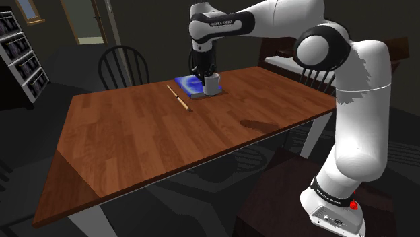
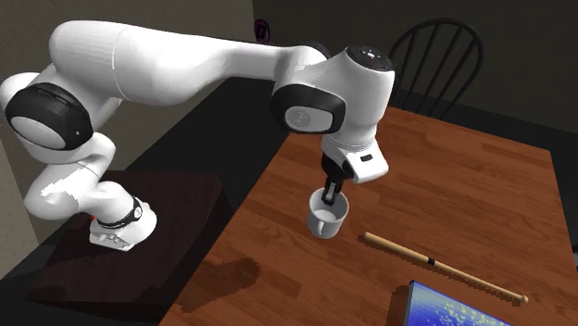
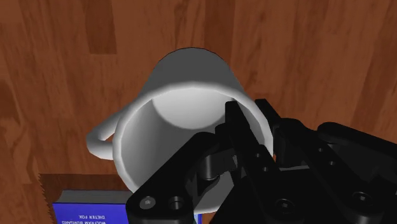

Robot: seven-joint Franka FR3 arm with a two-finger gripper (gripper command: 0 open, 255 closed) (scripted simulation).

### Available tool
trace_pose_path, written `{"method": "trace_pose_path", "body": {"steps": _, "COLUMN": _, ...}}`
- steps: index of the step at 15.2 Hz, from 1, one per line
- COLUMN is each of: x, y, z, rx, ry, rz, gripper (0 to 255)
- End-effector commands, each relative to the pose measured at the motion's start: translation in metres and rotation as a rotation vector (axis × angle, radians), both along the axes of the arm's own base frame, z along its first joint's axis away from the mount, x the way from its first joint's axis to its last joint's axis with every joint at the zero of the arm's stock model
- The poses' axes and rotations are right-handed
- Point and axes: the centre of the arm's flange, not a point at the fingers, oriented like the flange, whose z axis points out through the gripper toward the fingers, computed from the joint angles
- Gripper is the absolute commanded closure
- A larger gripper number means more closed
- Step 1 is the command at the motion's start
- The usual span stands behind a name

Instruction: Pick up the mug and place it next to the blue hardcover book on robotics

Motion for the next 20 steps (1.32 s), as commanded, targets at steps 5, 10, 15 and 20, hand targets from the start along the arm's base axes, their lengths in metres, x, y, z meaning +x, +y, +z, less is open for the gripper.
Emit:
{"method": "trace_pose_path", "body": {"steps": 5, "x": 0.006, "y": -0.078, "z": -0.016, "rx": 0.000, "ry": -0.001, "rz": 0.001, "gripper": 255}}
{"method": "trace_pose_path", "body": {"steps": 10, "x": 0.012, "y": -0.142, "z": -0.028, "rx": 0.000, "ry": -0.001, "rz": 0.001, "gripper": 255}}
{"method": "trace_pose_path", "body": {"steps": 15, "x": 0.018, "y": -0.207, "z": -0.040, "rx": 0.000, "ry": -0.001, "rz": 0.001, "gripper": 255}}
{"method": "trace_pose_path", "body": {"steps": 20, "x": 0.022, "y": -0.259, "z": -0.055, "rx": 0.000, "ry": -0.001, "rz": 0.001, "gripper": 255}}
